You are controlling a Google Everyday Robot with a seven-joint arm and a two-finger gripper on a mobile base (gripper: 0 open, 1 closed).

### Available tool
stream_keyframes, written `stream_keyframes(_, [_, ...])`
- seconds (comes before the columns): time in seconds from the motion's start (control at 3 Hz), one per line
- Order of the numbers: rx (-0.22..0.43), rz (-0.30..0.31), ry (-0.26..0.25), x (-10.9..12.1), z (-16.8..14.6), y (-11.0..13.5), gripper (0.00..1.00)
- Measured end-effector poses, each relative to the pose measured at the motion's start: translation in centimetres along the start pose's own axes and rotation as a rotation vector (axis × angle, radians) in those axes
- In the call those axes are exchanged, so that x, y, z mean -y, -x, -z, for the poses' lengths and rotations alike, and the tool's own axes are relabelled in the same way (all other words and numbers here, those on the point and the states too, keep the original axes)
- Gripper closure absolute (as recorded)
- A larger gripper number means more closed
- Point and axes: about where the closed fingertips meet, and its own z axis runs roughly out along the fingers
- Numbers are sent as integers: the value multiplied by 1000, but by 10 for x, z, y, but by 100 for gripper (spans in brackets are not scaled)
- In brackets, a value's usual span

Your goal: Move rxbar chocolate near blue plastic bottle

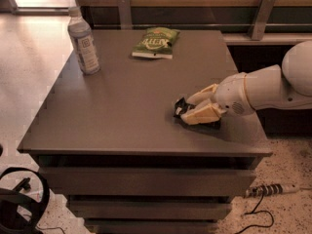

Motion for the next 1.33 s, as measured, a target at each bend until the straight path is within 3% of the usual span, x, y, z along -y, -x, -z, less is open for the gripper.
stream_keyframes(0.67, [31,119,-65,50,21,66,100])
stream_keyframes(1.33, [78,226,-139,79,4,141,100])
